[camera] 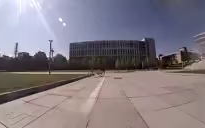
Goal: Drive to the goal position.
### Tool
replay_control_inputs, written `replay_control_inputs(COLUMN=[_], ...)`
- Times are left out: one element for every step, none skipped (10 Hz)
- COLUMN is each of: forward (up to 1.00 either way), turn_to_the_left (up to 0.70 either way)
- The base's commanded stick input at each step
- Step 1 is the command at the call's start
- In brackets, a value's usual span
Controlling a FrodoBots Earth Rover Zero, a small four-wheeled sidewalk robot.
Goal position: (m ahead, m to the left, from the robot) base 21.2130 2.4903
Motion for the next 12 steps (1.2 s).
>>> replay_control_inputs(forward=[0.06,0.06,0.06,0.06,0.06,0.06,0.06,0.06,0.06,0.06,0.06,0.06], turn_to_the_left=[0.00,0.00,0.00,0.00,0.00,0.00,0.00,0.00,0.00,0.00,0.00,0.00])
